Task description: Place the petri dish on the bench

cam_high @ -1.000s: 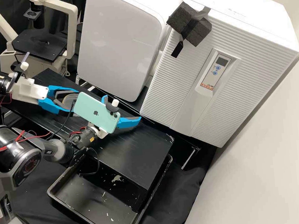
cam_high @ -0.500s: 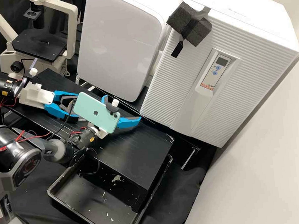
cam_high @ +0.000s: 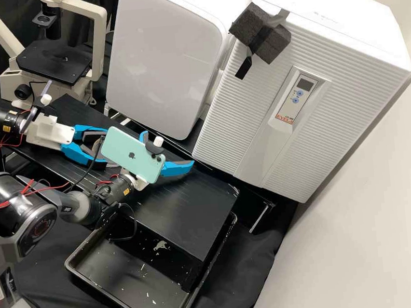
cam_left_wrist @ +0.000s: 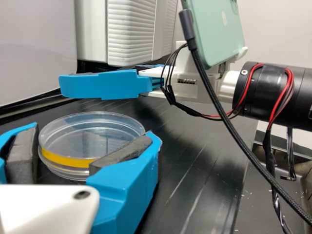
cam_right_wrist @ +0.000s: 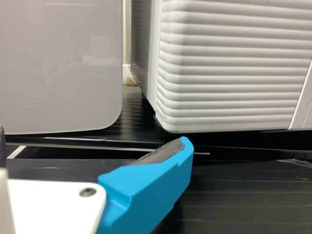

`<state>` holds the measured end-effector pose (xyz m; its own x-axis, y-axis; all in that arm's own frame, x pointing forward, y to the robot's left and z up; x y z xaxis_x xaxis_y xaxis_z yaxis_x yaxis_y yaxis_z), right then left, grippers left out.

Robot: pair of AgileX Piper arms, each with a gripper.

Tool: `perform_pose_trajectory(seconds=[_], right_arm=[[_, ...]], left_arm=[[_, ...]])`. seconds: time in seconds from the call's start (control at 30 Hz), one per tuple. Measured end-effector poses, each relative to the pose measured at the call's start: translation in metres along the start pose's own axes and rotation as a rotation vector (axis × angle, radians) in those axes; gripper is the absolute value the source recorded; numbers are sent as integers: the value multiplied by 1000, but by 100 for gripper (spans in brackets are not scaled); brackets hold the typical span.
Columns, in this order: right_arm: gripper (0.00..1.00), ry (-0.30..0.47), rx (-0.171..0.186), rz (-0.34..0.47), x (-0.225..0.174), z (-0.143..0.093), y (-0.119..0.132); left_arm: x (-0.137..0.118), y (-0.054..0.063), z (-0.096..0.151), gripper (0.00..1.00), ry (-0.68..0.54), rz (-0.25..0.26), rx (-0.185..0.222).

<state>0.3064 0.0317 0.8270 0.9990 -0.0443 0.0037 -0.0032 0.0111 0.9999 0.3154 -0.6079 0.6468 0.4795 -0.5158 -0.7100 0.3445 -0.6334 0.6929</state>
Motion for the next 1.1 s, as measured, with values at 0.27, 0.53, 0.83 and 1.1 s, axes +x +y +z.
perform_pose_trajectory(seconds=[0.27, 0.53, 0.83, 1.1], right_arm=[[100, 0, 0, 0, 0, 0, 0], [100, 0, 0, 0, 0, 0, 0], [100, 0, 0, 0, 0, 0, 0], [100, 0, 0, 0, 0, 0, 0]], left_arm=[[-5, 5, -2, 100, -1, 13, 12], [-43, 15, -6, 100, 85, 78, 91], [-100, 19, -3, 100, 279, 286, 270], [-128, 7, -18, 100, 411, 384, 237]])
